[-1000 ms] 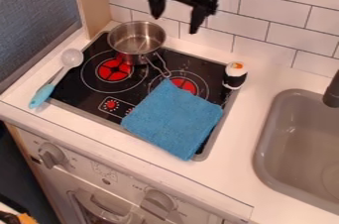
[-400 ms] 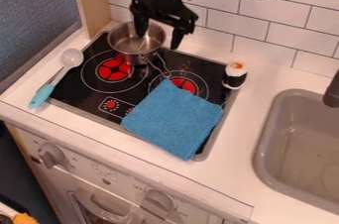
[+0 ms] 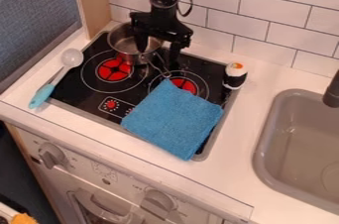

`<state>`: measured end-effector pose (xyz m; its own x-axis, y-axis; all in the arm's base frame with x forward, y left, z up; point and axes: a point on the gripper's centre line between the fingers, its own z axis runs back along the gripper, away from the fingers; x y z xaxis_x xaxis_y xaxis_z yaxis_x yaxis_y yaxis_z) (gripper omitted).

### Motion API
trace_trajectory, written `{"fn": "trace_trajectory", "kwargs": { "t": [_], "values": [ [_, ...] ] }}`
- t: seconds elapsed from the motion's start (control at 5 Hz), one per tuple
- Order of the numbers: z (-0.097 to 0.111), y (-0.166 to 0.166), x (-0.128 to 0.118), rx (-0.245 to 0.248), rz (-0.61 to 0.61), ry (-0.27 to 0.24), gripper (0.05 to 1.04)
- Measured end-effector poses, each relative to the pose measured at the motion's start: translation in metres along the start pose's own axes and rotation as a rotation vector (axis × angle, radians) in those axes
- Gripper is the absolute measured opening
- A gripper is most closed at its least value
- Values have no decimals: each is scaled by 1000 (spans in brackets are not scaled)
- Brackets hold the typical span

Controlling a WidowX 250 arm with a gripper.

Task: Move the silver pot from the burner to the top of a blue cloth

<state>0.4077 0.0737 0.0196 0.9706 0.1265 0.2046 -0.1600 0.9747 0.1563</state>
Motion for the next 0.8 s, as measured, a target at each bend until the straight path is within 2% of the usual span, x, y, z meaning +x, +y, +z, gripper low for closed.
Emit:
{"fn": "trace_trajectory", "kwargs": {
  "t": [0.2, 0.4, 0.6, 0.8],
  "values": [
    [-3, 1, 2, -14, -25, -18, 626],
    [-6, 2, -3, -5, -17, -9, 329],
    [-6, 3, -6, 0, -12, -2, 134],
    [-5, 1, -11, -2, -32, 10, 78]
  ]
}}
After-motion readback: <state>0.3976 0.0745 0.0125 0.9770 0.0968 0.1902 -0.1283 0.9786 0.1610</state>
